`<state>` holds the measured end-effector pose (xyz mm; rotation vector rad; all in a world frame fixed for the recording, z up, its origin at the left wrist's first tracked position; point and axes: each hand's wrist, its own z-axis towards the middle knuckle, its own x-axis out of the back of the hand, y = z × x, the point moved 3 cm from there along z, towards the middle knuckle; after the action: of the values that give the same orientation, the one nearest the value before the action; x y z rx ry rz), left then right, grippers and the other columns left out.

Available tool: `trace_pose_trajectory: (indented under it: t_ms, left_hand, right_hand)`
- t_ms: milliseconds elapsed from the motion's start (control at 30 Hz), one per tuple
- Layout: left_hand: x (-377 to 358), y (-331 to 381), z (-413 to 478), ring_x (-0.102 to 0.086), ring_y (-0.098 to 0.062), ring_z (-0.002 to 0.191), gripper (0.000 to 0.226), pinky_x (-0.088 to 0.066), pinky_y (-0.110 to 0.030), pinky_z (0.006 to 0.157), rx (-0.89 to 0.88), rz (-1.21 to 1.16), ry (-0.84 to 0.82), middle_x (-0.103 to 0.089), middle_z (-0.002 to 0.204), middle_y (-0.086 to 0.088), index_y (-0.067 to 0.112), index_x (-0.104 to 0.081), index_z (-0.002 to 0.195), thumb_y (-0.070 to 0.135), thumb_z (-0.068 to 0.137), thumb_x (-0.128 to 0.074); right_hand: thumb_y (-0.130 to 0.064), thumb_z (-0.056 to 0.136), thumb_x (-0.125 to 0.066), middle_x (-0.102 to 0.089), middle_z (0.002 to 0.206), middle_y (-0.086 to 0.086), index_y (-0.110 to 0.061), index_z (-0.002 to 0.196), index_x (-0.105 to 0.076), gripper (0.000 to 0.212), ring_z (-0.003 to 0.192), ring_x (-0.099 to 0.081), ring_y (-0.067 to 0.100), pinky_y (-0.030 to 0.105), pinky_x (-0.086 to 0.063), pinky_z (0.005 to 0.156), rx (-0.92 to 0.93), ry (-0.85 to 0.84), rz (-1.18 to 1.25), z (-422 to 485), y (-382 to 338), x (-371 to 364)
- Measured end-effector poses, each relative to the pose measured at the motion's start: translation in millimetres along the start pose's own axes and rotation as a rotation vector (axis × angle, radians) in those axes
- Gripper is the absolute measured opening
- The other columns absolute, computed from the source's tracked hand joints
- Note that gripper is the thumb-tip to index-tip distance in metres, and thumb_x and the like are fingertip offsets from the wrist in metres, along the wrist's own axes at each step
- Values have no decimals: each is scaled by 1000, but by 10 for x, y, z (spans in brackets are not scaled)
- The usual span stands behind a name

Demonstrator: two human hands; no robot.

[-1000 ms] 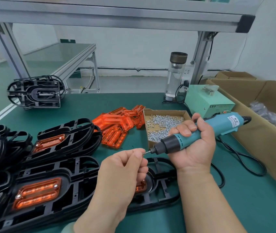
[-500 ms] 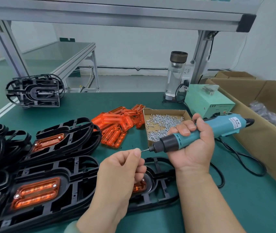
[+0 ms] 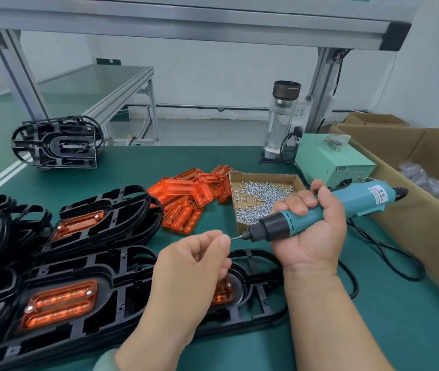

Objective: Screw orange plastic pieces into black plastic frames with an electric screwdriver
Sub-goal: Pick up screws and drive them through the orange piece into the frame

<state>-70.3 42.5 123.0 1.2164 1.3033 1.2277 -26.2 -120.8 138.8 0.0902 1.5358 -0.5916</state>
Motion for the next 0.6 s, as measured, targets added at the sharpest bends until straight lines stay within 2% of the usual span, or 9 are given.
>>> trace_pose_trajectory:
  t_ms: [67, 133, 200, 267, 333, 400, 500, 600]
  left_hand:
    - [56, 1, -75, -65, 7, 78, 19, -46, -7, 70, -97, 229, -9, -71, 80, 19, 34, -66, 102, 35, 83, -64]
    - [80, 73, -209, -60, 10, 84, 21, -40, -2, 73, -259, 572, -50, -64, 86, 24, 41, -64, 104, 39, 83, -61]
    - [46, 117, -323, -53, 5, 98, 29, -38, -8, 84, -361, 903, -170, -57, 101, 24, 44, -56, 113, 51, 85, -52]
    - [23, 81, -376, -43, 0, 117, 44, -33, -16, 98, -375, 1112, -295, -49, 122, 23, 42, -45, 127, 59, 87, -44]
    - [6, 32, -367, -32, -5, 128, 53, -25, -19, 105, -351, 1244, -383, -40, 136, 20, 36, -39, 136, 58, 88, -45]
    - [-8, -6, -366, -30, -8, 130, 49, -24, -21, 106, -339, 1344, -453, -37, 140, 17, 33, -36, 138, 47, 92, -46]
    - [-26, -58, -357, -33, -8, 128, 39, -28, -20, 104, -378, 1368, -444, -38, 139, 17, 31, -37, 137, 25, 98, -37]
    - [-96, -101, -365, -33, -5, 126, 39, -31, -20, 103, -418, 1316, -412, -37, 137, 19, 33, -36, 135, 22, 98, -34]
  right_hand:
    - [-19, 86, -51, -44, 56, -11, -21, 85, -54, 4, 43, -42, 4, 18, -43, 52, 5, 11, 0, 7, -28, 14]
    - [-19, 91, -48, -44, 56, -11, -21, 85, -54, 8, 43, -42, 4, 19, -42, 52, 8, 23, 4, 14, -49, 25]
    - [-19, 94, -46, -45, 56, -11, -21, 85, -54, 12, 43, -43, 4, 19, -42, 53, 10, 35, -1, 20, -57, 30]
    - [-19, 96, -45, -45, 55, -11, -21, 85, -54, 14, 42, -42, 4, 18, -42, 52, 15, 45, -11, 21, -57, 28]
    - [-18, 95, -45, -45, 55, -11, -21, 85, -54, 14, 42, -42, 4, 18, -42, 52, 19, 49, -11, 20, -56, 31]
    - [-18, 95, -46, -45, 56, -11, -21, 85, -54, 13, 43, -43, 4, 18, -42, 53, 20, 52, -19, 22, -61, 35]
    - [-18, 91, -49, -45, 56, -11, -22, 85, -54, 9, 43, -43, 4, 18, -42, 52, 5, 34, -45, 17, -45, 31]
    - [-19, 83, -54, -46, 56, -11, -22, 85, -54, 4, 43, -43, 4, 18, -43, 52, -13, -12, -91, -8, -8, 0]
